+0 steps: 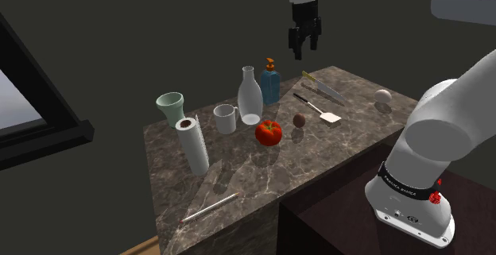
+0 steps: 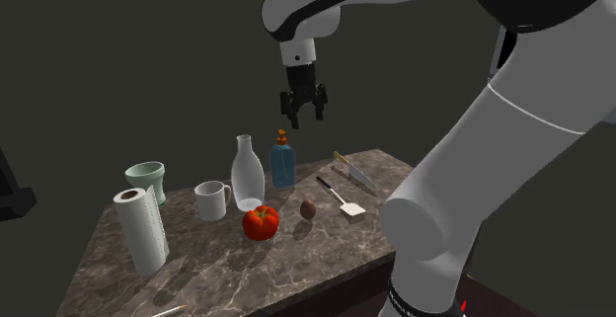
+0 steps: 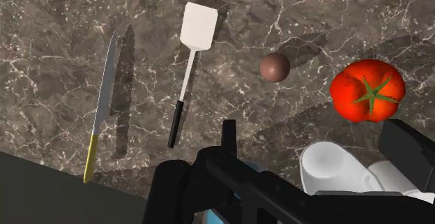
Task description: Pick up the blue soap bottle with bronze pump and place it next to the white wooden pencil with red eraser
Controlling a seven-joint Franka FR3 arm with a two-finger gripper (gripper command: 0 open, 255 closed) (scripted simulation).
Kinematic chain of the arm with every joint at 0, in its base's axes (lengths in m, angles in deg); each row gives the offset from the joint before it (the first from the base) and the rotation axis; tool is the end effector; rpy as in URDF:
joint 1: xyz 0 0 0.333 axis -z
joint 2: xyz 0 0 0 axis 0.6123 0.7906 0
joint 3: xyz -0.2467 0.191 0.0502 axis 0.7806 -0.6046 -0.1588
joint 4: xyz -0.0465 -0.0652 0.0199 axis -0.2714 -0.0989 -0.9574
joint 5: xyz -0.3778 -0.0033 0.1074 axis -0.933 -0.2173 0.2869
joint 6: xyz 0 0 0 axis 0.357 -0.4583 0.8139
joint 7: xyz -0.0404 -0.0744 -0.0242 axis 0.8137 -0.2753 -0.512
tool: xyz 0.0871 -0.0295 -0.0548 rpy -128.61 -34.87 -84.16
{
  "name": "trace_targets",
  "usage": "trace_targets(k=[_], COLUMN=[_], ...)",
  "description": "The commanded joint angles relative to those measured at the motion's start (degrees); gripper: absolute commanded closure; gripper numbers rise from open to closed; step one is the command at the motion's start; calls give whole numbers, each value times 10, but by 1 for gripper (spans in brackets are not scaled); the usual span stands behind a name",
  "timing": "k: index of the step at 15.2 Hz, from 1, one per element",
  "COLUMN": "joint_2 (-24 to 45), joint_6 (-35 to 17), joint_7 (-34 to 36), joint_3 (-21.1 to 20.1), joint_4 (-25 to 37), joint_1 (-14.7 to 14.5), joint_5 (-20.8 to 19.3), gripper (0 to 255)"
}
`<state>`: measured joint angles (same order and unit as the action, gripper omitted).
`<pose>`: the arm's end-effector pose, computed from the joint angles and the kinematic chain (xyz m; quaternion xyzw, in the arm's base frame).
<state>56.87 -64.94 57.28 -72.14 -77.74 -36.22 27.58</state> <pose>0.4120 -0.0513 0.5274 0.9975 -0.0054 -0.0607 0.0363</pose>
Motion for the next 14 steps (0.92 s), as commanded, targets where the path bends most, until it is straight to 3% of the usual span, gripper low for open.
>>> trace_targets(k=[1,8,14], joint_2=[41,195,332], joint_6=[-22,-66,-74], joint_7=[-15,-67,-112], joint_3=[8,28,35], joint_4=[21,137,269], joint_1=[0,3,12], joint_5=[0,13,35], gripper=[0,0,0])
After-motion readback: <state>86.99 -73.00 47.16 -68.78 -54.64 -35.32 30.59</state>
